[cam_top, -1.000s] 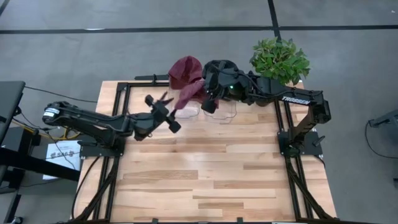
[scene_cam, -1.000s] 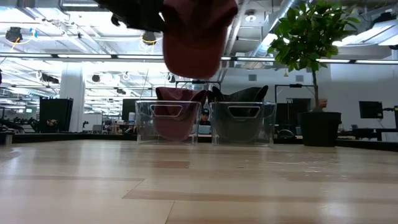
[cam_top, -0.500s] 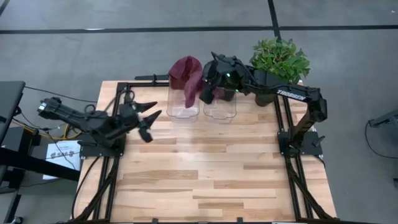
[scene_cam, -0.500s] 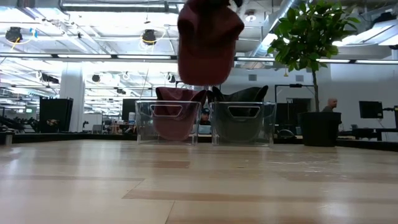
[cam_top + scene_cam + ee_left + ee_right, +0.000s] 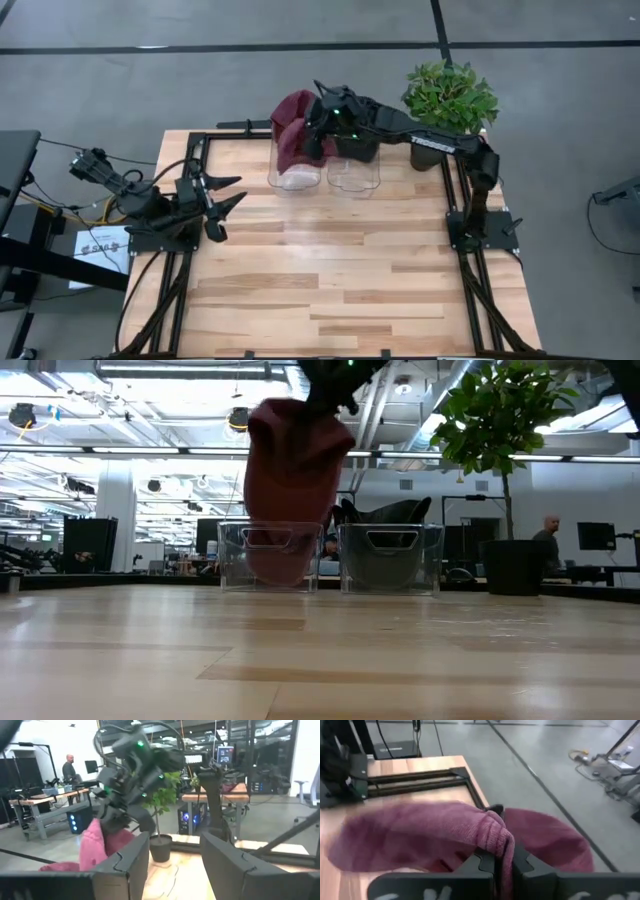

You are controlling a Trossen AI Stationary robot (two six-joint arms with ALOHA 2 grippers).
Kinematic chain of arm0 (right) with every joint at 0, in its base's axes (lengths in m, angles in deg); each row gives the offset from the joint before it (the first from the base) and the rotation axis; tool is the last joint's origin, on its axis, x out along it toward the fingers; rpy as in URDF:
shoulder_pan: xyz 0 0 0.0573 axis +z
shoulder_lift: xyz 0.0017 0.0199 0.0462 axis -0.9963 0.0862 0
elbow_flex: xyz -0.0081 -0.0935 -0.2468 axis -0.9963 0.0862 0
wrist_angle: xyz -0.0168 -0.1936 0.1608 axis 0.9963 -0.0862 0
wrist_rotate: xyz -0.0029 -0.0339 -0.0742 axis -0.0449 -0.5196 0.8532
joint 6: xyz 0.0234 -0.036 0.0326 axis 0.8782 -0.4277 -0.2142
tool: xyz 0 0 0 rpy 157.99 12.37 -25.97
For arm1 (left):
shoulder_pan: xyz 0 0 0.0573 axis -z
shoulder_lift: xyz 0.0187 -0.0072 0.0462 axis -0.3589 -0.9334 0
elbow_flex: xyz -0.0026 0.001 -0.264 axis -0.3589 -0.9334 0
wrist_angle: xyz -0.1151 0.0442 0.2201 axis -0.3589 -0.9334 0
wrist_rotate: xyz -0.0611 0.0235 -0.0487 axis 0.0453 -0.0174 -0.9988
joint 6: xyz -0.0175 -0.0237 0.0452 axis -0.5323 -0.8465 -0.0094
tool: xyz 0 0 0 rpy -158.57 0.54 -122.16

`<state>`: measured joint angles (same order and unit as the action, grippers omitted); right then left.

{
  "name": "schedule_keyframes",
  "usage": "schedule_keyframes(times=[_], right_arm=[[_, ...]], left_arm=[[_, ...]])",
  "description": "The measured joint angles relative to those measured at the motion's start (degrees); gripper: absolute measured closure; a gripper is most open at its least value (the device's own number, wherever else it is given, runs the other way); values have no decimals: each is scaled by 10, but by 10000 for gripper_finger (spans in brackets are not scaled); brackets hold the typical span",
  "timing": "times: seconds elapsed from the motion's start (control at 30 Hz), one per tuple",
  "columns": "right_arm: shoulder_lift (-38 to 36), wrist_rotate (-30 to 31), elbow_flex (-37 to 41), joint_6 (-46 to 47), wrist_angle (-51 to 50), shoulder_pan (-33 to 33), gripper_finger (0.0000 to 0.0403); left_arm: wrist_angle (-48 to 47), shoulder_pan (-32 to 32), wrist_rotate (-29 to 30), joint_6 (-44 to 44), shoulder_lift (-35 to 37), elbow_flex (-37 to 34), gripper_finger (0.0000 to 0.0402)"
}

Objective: Pick & Place hat
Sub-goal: Put the red cap into the left transparent bin

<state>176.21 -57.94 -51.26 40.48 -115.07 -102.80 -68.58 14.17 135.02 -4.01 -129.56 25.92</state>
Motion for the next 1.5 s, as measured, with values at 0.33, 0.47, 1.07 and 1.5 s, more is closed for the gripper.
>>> schedule_keyframes(times=[0.33,0.47,1.07,1.5], right_arm=[[89,-34,-62,2,-1,-10,403],[112,-37,-70,10,-1,-19,403],[194,-32,-73,13,89,-98,403],[191,13,-72,16,85,-117,380]], left_arm=[[-3,1,-5,-15,19,-36,229],[-1,1,-13,-17,19,-36,229],[-1,1,-14,-17,18,-36,229],[30,1,-17,-75,15,-135,229]])
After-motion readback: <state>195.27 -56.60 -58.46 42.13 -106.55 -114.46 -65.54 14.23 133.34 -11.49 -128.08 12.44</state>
